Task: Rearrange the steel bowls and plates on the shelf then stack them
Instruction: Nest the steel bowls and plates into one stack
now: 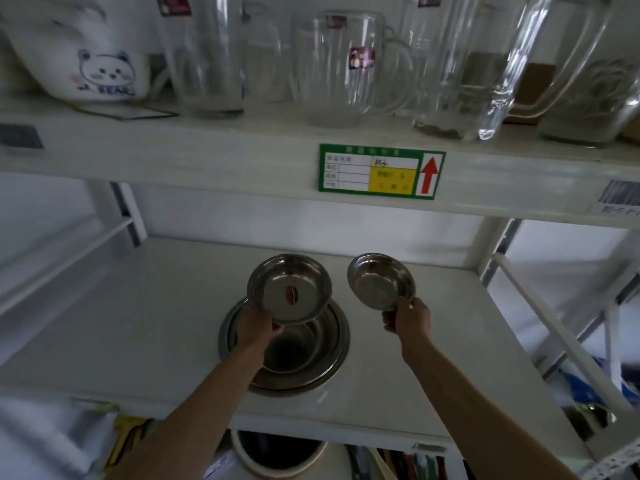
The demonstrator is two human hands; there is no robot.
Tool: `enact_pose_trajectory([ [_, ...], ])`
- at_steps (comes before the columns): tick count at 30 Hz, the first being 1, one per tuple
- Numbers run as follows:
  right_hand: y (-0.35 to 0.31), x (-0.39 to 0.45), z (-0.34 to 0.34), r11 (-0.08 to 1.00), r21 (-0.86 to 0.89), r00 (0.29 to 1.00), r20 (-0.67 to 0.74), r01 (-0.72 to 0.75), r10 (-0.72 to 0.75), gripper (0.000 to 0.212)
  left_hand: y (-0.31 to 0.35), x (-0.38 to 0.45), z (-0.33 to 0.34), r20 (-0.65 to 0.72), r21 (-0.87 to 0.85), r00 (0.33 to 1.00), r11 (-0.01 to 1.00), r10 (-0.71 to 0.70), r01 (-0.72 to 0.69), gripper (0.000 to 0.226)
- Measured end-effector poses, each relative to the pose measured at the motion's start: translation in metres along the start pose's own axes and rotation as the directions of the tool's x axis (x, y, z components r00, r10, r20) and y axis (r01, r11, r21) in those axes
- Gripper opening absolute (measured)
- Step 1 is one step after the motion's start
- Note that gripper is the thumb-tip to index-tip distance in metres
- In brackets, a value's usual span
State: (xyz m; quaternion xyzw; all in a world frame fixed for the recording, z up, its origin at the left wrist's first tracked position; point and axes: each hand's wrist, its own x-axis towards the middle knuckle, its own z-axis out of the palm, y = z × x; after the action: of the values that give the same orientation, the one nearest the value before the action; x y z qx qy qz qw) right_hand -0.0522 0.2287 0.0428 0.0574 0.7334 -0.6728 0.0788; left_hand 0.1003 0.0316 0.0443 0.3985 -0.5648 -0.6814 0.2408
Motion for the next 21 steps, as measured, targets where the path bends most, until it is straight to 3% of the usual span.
enact_pose_trajectory([
  [10,0.001,-0.023,0.056,0.994,-0.093,0.991,0.129,0.049,-0.037,0.019,-0.005,0.011,-0.036,-0.015,0.235,0.997,0.969,-0.072,0.073,0.006],
  [12,0.002,-0.026,0.064,0.991,-0.123,0.988,0.147,0.056,-0.038,0.017,-0.006,0.011,-0.037,-0.016,0.280,0.996,0.956,-0.091,0.092,0.022],
  [15,0.002,-0.033,0.073,0.984,-0.169,0.979,0.206,0.046,-0.010,0.018,-0.005,0.010,-0.038,-0.031,0.298,0.992,0.946,-0.121,0.125,0.011],
  [21,0.009,-0.038,0.090,0.964,-0.265,0.959,0.280,0.036,0.042,0.024,-0.028,0.037,-0.043,-0.001,0.530,0.998,0.846,-0.065,0.055,0.009],
])
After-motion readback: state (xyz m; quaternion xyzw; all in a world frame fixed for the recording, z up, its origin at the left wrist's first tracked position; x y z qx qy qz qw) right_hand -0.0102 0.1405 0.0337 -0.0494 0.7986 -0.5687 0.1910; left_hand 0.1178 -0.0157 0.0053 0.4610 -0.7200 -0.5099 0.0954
